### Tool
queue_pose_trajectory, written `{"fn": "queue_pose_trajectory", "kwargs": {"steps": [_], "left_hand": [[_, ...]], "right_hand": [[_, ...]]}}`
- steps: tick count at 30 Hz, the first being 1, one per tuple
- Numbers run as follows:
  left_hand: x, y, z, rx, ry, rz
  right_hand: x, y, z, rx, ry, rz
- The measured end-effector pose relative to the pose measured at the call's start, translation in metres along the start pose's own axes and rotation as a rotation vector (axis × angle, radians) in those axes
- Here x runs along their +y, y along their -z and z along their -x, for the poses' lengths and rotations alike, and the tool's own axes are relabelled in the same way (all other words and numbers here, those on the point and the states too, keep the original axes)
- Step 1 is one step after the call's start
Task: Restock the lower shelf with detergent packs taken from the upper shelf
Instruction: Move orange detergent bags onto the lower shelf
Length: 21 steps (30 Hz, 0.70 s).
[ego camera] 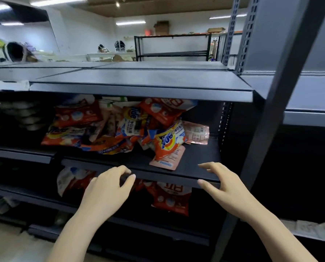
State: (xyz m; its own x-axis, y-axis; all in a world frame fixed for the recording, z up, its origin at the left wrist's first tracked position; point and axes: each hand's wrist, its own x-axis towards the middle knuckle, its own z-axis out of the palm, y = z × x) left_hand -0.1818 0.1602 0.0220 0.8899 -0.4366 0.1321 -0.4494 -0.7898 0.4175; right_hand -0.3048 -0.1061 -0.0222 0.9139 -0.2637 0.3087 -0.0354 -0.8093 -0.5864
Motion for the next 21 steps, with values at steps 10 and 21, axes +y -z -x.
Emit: {"fn": "queue_pose_trajectory", "kwargs": {"steps": [10,21], "left_hand": [[-0.049,-0.009,-0.051,-0.021,0.059,-0.019],[-0.063,-0.033,-0.131,0.007,0.046,-0.022]], "right_hand": [[-0.010,-0.030,-0.059,-0.047,-0.024,0.068],[0.029,-0.045,-0.131,-0.071,-0.118,0.034]]}}
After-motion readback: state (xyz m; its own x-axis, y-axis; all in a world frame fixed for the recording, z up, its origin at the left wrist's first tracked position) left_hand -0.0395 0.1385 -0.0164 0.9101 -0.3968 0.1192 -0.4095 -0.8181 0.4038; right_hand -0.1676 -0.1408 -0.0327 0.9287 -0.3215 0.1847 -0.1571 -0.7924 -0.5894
